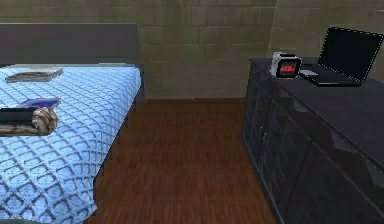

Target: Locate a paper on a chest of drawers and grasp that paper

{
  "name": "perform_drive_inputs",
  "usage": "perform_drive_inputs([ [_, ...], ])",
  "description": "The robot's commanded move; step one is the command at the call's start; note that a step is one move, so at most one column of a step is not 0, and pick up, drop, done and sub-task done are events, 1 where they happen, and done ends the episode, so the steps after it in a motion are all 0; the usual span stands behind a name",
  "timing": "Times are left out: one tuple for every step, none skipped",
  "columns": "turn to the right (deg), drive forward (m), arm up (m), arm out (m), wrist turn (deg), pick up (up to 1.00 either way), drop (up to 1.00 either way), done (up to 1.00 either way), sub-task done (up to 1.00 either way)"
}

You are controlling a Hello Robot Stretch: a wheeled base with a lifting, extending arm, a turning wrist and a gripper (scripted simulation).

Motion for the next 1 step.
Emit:
perform_drive_inputs([
  [0.0, 0.0, 0.1, 0.0, 0.0, 0.0, 0.0, 0.0, 0.0],
])
